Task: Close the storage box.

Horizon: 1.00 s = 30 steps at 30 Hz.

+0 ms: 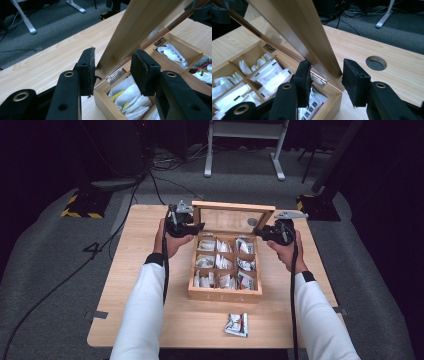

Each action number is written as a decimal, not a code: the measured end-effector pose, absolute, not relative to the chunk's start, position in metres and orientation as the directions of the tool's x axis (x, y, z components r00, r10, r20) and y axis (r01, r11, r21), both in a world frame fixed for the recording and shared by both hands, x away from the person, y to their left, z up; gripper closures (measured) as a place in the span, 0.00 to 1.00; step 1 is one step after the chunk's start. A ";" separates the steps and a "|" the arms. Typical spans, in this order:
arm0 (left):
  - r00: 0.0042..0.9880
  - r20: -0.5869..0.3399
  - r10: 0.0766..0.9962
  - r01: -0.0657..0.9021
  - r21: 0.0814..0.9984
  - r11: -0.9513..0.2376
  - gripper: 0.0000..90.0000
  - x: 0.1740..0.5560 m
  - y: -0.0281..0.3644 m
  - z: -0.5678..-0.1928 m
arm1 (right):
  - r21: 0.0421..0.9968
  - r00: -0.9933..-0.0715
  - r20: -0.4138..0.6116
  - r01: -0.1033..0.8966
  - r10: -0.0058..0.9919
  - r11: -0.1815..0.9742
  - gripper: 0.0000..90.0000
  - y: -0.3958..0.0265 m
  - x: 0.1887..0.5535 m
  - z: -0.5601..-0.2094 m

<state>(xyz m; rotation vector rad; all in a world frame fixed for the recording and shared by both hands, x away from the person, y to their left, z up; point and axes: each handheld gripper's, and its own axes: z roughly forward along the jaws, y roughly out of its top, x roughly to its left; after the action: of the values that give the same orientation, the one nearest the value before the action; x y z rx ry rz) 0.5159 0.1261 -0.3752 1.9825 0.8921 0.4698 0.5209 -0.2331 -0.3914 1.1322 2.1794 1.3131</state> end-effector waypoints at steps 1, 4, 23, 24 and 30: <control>0.669 -0.017 0.743 0.404 0.848 -0.344 0.61 0.514 0.127 -0.374 | 0.857 -0.620 0.093 0.448 0.779 0.254 0.66 -0.233 0.520 -0.390; 0.675 -0.033 0.737 0.401 0.855 -0.328 0.61 0.512 0.129 -0.372 | 0.860 -0.624 0.087 0.440 0.776 0.257 0.66 -0.233 0.518 -0.388; 0.692 -0.060 0.719 0.409 0.853 -0.323 0.61 0.498 0.137 -0.371 | 0.872 -0.657 0.055 0.398 0.752 0.285 0.62 -0.235 0.504 -0.384; 0.693 -0.062 0.719 0.410 0.854 -0.321 0.62 0.497 0.137 -0.371 | 0.873 -0.660 0.059 0.399 0.749 0.282 0.63 -0.236 0.504 -0.384; 0.693 -0.055 0.719 0.402 0.857 -0.322 0.62 0.493 0.136 -0.371 | 0.882 -0.670 0.056 0.381 0.740 0.278 0.63 -0.240 0.497 -0.382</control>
<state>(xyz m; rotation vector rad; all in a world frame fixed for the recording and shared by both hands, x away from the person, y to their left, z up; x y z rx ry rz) 0.4935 0.1365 -0.3711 1.9533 0.8660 0.4200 0.4970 -0.2396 -0.3823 1.0153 2.1888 1.3527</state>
